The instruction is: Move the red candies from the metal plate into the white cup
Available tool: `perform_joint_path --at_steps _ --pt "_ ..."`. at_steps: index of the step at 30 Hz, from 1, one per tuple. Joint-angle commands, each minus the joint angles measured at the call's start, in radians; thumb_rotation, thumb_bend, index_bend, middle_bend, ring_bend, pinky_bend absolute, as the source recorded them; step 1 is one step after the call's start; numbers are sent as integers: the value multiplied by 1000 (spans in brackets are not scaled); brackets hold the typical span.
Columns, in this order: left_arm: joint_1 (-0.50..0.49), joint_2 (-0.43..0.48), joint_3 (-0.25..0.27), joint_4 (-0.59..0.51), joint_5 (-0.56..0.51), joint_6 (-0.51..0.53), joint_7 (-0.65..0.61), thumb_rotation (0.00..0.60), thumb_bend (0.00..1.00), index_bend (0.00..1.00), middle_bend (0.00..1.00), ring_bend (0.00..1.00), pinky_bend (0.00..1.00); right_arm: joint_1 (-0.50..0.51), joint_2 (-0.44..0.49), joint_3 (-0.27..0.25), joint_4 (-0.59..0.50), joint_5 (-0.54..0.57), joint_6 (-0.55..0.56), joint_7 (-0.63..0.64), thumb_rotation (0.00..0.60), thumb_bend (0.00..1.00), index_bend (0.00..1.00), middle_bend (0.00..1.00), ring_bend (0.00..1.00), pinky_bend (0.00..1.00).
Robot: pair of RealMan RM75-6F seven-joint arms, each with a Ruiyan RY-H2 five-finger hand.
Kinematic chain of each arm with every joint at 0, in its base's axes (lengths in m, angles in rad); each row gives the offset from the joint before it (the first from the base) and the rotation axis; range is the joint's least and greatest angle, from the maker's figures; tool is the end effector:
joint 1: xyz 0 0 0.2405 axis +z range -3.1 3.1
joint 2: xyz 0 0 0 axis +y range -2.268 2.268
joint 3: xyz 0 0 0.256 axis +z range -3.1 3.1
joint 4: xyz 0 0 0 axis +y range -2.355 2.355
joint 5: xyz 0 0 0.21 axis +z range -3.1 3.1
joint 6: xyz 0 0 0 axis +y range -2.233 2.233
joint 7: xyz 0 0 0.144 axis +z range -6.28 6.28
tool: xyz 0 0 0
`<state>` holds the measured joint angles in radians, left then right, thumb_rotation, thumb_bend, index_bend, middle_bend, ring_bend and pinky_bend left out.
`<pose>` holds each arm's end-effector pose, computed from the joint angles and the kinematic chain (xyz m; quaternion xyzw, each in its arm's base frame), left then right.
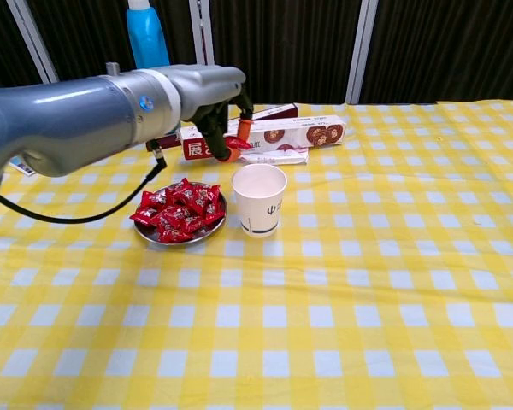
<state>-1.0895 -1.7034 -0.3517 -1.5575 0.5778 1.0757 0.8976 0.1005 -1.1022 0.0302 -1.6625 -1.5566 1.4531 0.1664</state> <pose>-0.0112 0.3680 -0.0420 -0.7575 -0.3313 -0.3397 0.4484 -0.2952 -0.1803 0.1498 0.5838 -0.4447 0.4420 0.5158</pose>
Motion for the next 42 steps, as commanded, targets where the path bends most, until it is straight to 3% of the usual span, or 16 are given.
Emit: perform_joint_path --at_steps 1,5,10,20,24,29,35,42 --pt "-39 -49 2 44 -38 1 26 600 403 544 1000 1000 1000 0 1 -1 0 -2 1 3 600 387 0 0 0 0" --pt "-53 -72 10 67 -64 4 32 600 384 521 1000 1000 1000 0 2 -2 -1 -7 2 7 600 388 0 0 0 0" --pt "-61 -81 14 81 -73 10 23 600 276 440 1000 1000 1000 -1 3 -2 0 -9 5 11 600 387 0 0 0 0" --pt "-22 -16 5 -4 -4 54 -56 600 260 411 1000 1000 1000 -3 2 -3 0 -14 11 6 600 387 0 0 0 0" --pt "24 54 39 -72 4 77 -66 600 261 432 1000 1000 1000 -4 1 -2 1 -15 15 6 600 387 0 0 0 0" --pt "56 115 96 -90 -64 61 -30 600 260 428 1000 1000 1000 -4 -1 -2 1 -15 15 0 600 387 0 0 0 0" --pt "64 111 145 -30 -106 2 -29 600 260 422 998 1000 1000 -5 -3 -3 0 -15 16 -6 600 388 0 0 0 0" --pt "42 81 194 89 -9 -116 -57 600 260 410 995 1000 1000 -6 -1 0 0 -9 15 -2 600 388 0 0 0 0"
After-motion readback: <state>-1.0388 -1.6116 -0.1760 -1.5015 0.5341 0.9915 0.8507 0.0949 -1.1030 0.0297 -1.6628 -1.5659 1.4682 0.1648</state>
